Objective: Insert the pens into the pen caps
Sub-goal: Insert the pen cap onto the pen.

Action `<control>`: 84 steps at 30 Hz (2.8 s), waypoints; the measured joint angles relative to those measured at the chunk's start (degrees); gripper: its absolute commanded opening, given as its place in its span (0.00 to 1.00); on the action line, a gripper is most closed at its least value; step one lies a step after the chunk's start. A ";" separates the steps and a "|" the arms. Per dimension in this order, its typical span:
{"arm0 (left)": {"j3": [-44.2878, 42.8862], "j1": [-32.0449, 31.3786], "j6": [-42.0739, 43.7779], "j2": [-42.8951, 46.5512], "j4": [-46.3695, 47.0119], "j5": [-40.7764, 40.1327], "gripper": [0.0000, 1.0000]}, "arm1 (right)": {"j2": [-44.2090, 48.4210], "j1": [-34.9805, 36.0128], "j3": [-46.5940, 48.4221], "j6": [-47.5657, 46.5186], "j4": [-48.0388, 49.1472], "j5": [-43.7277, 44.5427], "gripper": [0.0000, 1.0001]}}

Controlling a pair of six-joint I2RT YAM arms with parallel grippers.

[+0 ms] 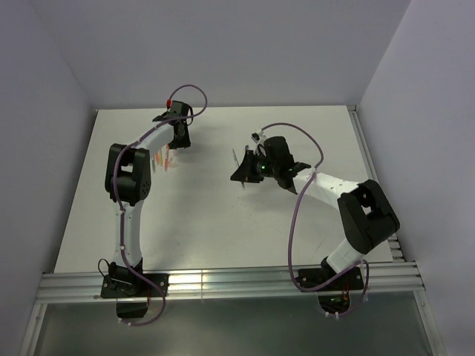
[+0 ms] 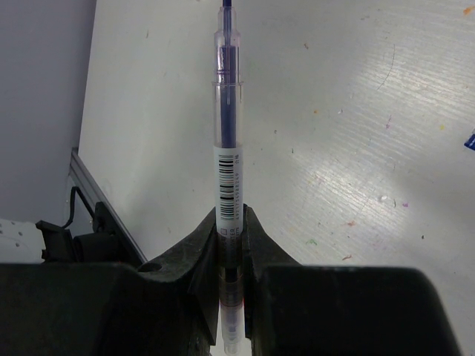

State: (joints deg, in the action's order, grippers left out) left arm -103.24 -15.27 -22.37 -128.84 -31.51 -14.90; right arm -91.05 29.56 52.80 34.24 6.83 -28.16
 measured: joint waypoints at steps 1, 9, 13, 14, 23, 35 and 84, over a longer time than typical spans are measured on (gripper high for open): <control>0.02 0.09 0.00 0.00 0.00 0.00 0.41 | -0.09 0.00 0.00 0.00 0.00 -0.02 0.00; 0.07 0.26 0.00 0.00 0.00 0.00 0.41 | -0.42 0.00 0.00 0.02 0.00 -0.24 0.00; 0.28 0.48 0.00 0.00 0.20 0.00 0.41 | -0.50 0.00 0.00 0.04 0.00 -0.42 0.00; 0.37 0.52 0.00 0.00 0.20 0.00 0.40 | -0.55 0.00 0.00 0.04 0.00 -0.44 0.00; 1.03 0.68 -0.13 0.00 0.37 0.07 0.39 | -1.16 0.00 0.00 0.20 0.00 -0.50 0.00; 1.03 0.68 -0.98 0.00 0.35 0.31 0.38 | -1.27 0.00 0.00 0.22 0.00 -0.85 0.00; 1.75 1.11 -1.68 0.48 -3.65 4.83 0.13 | -1.99 0.02 0.00 0.39 -0.07 -1.49 0.00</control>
State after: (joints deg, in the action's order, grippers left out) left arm -101.49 -14.15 -24.05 -128.35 -35.16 -10.07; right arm -93.03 29.58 52.80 34.63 6.76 -29.65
